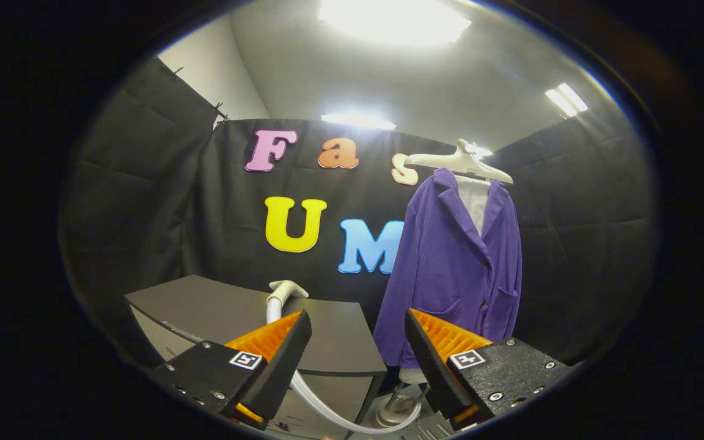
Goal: Iron the clothes twice with a garment steamer, once on the left side and once on the right side.
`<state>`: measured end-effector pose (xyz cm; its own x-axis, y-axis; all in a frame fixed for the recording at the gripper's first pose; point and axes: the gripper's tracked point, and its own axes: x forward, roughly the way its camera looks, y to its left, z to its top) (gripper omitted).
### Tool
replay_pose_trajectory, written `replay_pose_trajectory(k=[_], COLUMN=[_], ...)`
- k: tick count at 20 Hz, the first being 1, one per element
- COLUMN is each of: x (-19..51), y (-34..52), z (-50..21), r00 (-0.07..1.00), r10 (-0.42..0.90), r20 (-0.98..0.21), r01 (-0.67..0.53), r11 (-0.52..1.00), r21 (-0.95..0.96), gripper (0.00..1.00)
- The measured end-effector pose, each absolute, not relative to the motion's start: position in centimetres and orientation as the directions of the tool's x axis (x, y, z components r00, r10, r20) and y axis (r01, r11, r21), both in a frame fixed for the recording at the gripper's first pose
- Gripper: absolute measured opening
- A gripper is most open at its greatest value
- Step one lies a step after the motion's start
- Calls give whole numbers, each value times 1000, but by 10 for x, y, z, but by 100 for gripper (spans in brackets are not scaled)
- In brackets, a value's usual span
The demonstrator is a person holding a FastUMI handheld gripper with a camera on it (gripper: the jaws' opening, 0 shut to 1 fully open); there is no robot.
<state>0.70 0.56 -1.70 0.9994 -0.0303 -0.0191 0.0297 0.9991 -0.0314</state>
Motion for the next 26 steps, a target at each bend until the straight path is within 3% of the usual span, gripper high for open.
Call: replay_pose_trajectory(k=[18, 26], x=[10, 11], y=[4, 22], z=[-34, -41], r00=[999, 986], r10=[-14, 124], r20=[-39, -108], r01=[12, -133], r11=[998, 988], r21=[-61, -82], gripper=[95, 95])
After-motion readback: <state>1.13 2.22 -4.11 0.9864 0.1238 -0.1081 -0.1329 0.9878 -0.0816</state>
